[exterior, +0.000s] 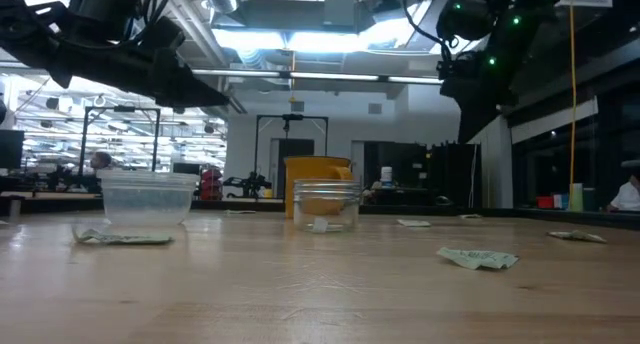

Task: Pick and place Stevia / Truvia into bins
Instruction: Put the stevia packet into the plastic tupperware

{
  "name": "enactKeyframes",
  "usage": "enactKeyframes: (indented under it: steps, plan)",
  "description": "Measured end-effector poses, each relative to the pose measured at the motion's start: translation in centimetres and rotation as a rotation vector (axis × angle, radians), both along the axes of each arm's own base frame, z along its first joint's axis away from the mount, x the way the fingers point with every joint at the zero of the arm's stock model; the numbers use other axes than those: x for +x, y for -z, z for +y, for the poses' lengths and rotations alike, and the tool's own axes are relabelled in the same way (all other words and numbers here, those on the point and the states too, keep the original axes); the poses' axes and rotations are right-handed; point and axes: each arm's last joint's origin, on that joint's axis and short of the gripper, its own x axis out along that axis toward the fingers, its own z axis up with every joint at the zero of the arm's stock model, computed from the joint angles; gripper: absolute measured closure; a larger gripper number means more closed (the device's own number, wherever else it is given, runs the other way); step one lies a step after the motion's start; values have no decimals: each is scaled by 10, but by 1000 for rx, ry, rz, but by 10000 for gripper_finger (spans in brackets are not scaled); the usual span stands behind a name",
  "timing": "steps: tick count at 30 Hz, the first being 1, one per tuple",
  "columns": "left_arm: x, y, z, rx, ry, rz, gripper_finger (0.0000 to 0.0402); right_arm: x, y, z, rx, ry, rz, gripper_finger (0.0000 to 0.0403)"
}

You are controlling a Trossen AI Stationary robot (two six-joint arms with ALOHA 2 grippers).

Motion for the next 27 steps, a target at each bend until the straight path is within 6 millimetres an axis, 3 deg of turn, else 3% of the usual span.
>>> enactKeyframes:
  steps: [5,18,27]
  plan:
    - [1,-1,-1,4,9,-9,398,-3,0,-5,32,71,-24,355]
    - [1,-1,-3,3,22,-7,398,-26,2,-42,86,283,-63,213]
    - [1,-1,-3,3,22,-6,398,-22,38,-84,180,329,-34,174]
